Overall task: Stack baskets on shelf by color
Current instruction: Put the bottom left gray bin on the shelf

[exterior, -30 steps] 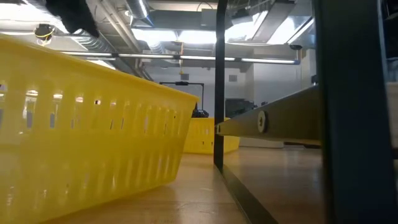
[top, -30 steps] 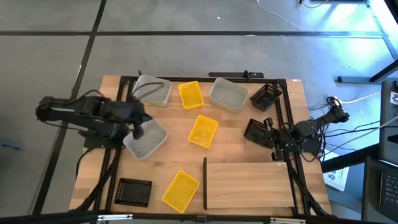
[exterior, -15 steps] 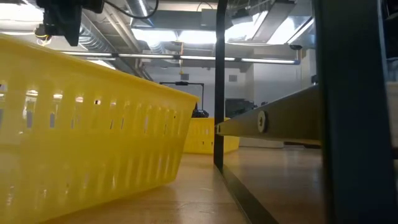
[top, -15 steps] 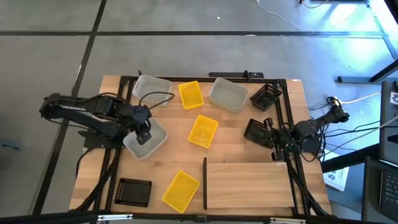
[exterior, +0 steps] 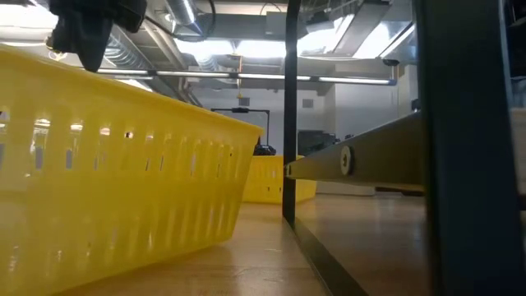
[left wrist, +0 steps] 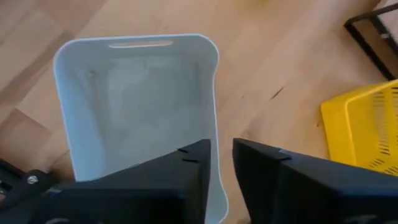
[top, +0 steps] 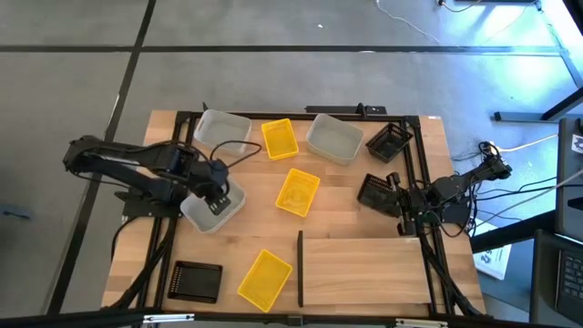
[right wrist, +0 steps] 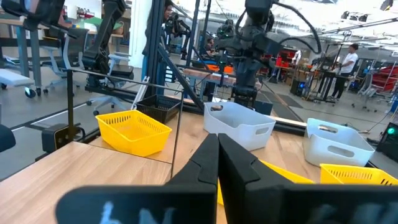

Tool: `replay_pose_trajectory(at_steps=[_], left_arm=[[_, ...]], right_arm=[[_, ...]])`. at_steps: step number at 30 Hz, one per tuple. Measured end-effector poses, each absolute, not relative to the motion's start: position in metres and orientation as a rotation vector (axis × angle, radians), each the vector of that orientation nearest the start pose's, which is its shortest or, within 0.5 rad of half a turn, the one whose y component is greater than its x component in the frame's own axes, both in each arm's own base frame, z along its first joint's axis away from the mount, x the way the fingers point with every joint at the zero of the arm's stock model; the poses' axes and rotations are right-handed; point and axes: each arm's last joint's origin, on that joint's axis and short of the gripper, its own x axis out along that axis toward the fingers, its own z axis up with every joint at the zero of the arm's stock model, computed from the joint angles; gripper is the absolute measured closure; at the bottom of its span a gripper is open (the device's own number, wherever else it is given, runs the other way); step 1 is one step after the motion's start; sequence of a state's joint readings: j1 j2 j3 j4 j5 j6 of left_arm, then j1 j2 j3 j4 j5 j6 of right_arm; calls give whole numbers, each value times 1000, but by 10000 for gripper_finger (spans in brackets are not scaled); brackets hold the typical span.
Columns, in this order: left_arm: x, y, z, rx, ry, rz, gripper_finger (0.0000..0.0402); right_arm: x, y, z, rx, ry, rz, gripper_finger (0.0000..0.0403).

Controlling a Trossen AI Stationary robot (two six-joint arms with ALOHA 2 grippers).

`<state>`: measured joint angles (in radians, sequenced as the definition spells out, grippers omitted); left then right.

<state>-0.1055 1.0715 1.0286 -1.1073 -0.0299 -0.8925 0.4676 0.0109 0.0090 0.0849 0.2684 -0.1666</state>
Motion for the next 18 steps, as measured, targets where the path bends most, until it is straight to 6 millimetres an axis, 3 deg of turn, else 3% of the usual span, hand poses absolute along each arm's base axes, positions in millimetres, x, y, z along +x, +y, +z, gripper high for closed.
replay_pose_trajectory(at_steps=[8,18], left_arm=[[208,-21,274,-820,1153,580,322],[247,-27,237,-789,1255,562,321]], right_arm=[[90,37,174,-134,-94,192,402],[90,37,174,-132,-94,192,402]])
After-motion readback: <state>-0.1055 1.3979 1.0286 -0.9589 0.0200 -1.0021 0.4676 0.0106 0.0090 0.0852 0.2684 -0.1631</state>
